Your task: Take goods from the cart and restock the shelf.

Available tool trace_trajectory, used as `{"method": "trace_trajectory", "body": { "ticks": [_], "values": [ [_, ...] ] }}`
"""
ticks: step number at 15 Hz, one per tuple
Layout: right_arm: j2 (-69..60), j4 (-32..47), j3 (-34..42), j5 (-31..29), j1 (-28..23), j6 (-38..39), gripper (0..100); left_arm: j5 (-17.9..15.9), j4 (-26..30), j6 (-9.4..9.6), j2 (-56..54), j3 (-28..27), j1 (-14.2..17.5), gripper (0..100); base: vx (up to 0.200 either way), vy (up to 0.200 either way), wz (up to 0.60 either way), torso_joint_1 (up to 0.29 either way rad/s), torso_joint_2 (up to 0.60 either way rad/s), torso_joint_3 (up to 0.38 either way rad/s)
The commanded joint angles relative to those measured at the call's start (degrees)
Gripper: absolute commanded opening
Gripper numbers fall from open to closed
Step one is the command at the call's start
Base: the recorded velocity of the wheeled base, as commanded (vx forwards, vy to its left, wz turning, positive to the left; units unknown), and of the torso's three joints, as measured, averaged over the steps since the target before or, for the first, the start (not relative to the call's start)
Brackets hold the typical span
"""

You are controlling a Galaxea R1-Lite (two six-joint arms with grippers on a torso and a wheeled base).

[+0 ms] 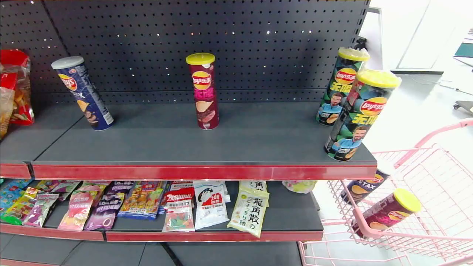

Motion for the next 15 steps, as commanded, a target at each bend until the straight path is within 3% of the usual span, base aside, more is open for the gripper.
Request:
{"method": "trace_trajectory", "body": {
  "ticks": [1,13,15],
  "values": [
    [0.08,0.02,0.00,-0.01,0.01,-0.01,100,-0.03,-0.03,0.08,0.05,0.00,0.01,100,0.000,-0.200,0.00,0.002,0.00,-0.002],
    [0.08,0.02,0.00,-0.01,0.01,-0.01,100,-0.03,-0.03,-0.01,0.05,-0.09,0.01,100,0.000,0.000,-0.60,0.005,0.00,0.002],
    [0.08,0.02,0.00,-0.01,0.01,-0.01,100,0.06,-0.03,-0.01,0.05,0.00,0.01,100,0.000,0.000,0.00,0.000,0.00,0.000]
  ]
}}
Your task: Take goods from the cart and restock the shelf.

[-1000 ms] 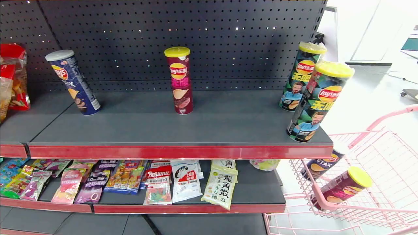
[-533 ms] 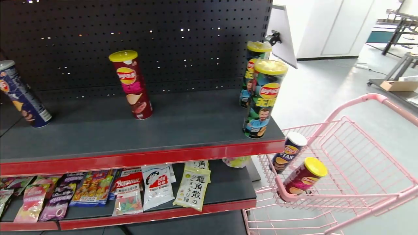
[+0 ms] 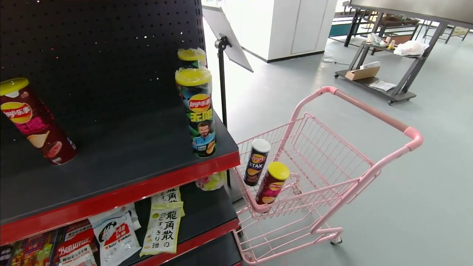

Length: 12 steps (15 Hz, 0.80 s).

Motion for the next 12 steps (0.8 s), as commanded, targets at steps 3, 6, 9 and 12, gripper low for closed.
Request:
{"method": "trace_trajectory", "body": {
  "ticks": [3,6,9,12],
  "values": [
    [-0.01,-0.01,0.00,-0.08,0.04,0.14,100,0.11,-0.01,-0.01,0.05,0.02,-0.07,100,0.000,0.000,0.00,-0.022,0.06,0.041],
    [-0.01,-0.01,0.00,-0.08,0.04,0.23,100,0.11,-0.01,-0.01,0.05,0.02,0.02,100,0.000,0.000,0.00,-0.129,0.35,0.211],
    [0.08,-0.01,0.00,-0.08,0.04,0.31,100,0.11,-0.01,-0.09,0.05,0.02,0.02,100,0.000,0.000,0.00,-0.142,0.39,0.253],
    [-0.01,-0.01,0.00,-0.16,0.04,0.67,100,0.11,-0.01,-0.09,0.05,0.02,-0.07,100,0.000,0.000,0.00,-0.178,0.52,0.336]
  ]
}}
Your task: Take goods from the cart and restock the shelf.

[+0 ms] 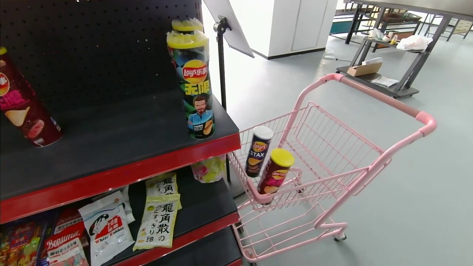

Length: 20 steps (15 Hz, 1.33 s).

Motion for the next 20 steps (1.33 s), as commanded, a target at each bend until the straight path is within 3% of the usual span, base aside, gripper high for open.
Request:
{"method": "trace_trajectory", "body": {
  "ticks": [1,10,16,17,19,20],
  "values": [
    [-0.01,0.02,0.00,-0.04,0.01,0.39,100,0.02,-0.01,-0.01,0.05,0.00,-0.07,100,0.000,0.000,0.00,-0.168,0.55,0.369],
    [-0.01,0.02,0.00,0.05,0.01,-0.23,100,-0.07,-0.01,-0.01,0.05,0.00,0.02,100,0.000,0.000,0.00,-0.140,0.50,0.369],
    [-0.10,-0.69,-1.14,2.59,0.10,-3.92,100,-0.07,-0.01,-0.01,0.05,0.00,0.02,100,0.000,0.000,0.00,-0.017,0.08,0.064],
    [12.65,-0.07,-15.82,7.43,1.33,-1.19,100,-0.07,-0.01,-0.01,0.05,0.00,0.02,100,0.000,0.000,0.00,0.000,0.00,0.000],
    [36.20,-0.77,-37.79,9.98,3.09,10.67,100,-0.07,-0.01,-0.01,0.05,0.00,0.02,100,0.000,0.000,0.00,0.000,0.00,0.000],
    [40.60,-1.04,-40.08,12.26,4.94,9.79,100,-0.07,-0.01,-0.01,0.05,-0.09,0.02,100,0.000,0.000,0.00,0.000,0.00,0.000]
  ]
}}
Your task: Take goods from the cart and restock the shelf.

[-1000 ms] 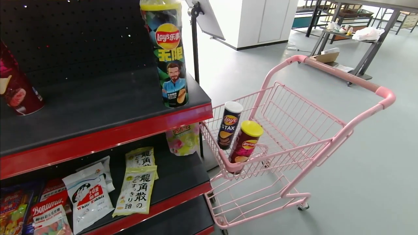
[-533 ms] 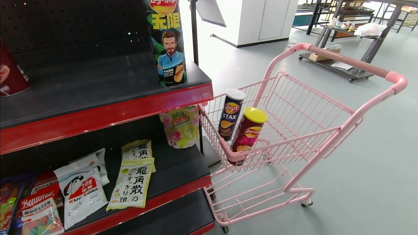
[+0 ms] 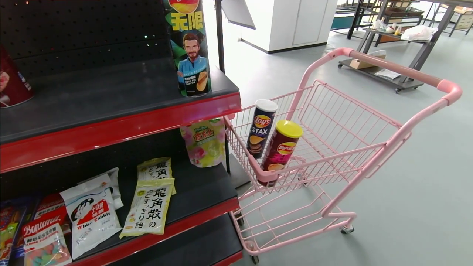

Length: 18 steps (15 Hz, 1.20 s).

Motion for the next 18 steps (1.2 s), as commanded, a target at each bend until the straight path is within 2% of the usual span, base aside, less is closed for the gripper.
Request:
{"method": "trace_trajectory", "body": {
  "ticks": [1,3,5,8,10,16,18],
  "values": [
    [38.82,-1.33,-26.70,9.05,7.46,3.82,100,-0.04,0.02,-0.01,0.05,0.02,-0.07,100,0.000,0.000,0.00,0.000,0.00,0.000],
    [53.50,-12.41,-22.39,9.57,9.39,1.09,100,-0.04,0.02,-0.01,0.05,0.02,0.02,100,0.000,0.000,0.00,0.000,0.00,0.000],
    [68.17,-24.27,-22.04,15.72,9.30,0.74,100,-0.04,0.02,-0.01,0.05,0.02,0.02,100,0.000,0.000,0.00,0.000,0.00,0.000],
    [81.53,-33.24,-21.87,21.00,9.74,-1.99,100,-0.04,0.02,-0.01,0.05,0.02,-0.07,100,0.000,0.000,0.00,0.000,0.00,0.000],
    [87.07,-34.73,-23.18,22.76,9.74,-5.68,100,-0.04,0.02,-0.01,0.05,0.02,-0.07,100,0.000,0.000,0.00,0.000,0.00,0.000],
    [94.19,-35.87,-26.61,30.40,9.83,-5.94,100,-0.04,0.02,-0.01,0.05,0.02,-0.07,100,0.000,0.000,0.00,0.000,0.00,0.000],
    [97.18,-38.42,-28.46,30.93,9.83,-5.85,100,-0.04,0.02,-0.01,0.05,0.02,0.02,100,0.000,0.000,0.00,0.000,0.00,0.000]
  ]
}}
